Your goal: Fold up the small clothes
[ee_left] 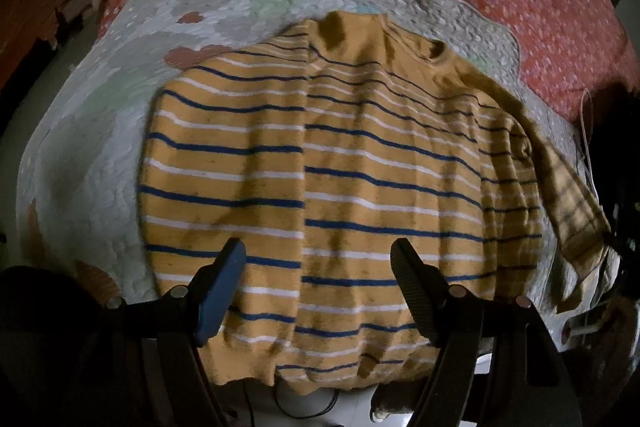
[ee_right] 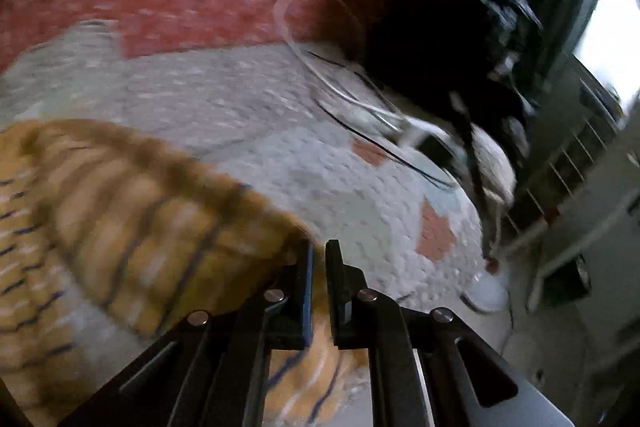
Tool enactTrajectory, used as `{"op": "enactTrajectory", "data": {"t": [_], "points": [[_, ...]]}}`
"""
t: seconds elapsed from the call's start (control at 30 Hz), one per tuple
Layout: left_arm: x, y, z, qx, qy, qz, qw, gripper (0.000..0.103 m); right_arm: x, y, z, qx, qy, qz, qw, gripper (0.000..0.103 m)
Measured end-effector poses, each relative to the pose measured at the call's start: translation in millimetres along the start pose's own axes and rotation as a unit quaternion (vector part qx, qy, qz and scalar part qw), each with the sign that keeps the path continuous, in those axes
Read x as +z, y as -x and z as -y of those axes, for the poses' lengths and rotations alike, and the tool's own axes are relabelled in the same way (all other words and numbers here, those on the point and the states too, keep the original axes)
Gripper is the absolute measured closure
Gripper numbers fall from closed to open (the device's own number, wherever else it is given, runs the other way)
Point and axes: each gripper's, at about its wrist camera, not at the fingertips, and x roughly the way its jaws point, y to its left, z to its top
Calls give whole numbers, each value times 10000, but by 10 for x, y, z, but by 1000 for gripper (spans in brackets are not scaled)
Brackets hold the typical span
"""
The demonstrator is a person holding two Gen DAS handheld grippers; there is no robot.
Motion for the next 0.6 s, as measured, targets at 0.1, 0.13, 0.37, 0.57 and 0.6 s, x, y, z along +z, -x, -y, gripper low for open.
{"op": "enactTrajectory", "data": {"t": [0.1,0.13,0.37,0.57,0.6], "points": [[33,8,-117,-27,158,32,9999,29,-64,-75,64,604,-363,-197,9973,89],[49,13,-171,-30,215,58,9997,29,-72,-33,45,821,-435,-227,9954,87],[180,36,-703,272,624,344,9971,29,-199,545,-454,1660,-60,392,9853,69],[379,50,-1271,386,1148,579,9909,29,-292,1010,-1401,3374,512,-393,9391,69],[421,50,-1351,406,1206,643,9898,29,-327,1132,-1601,3696,667,-527,9253,69]]}}
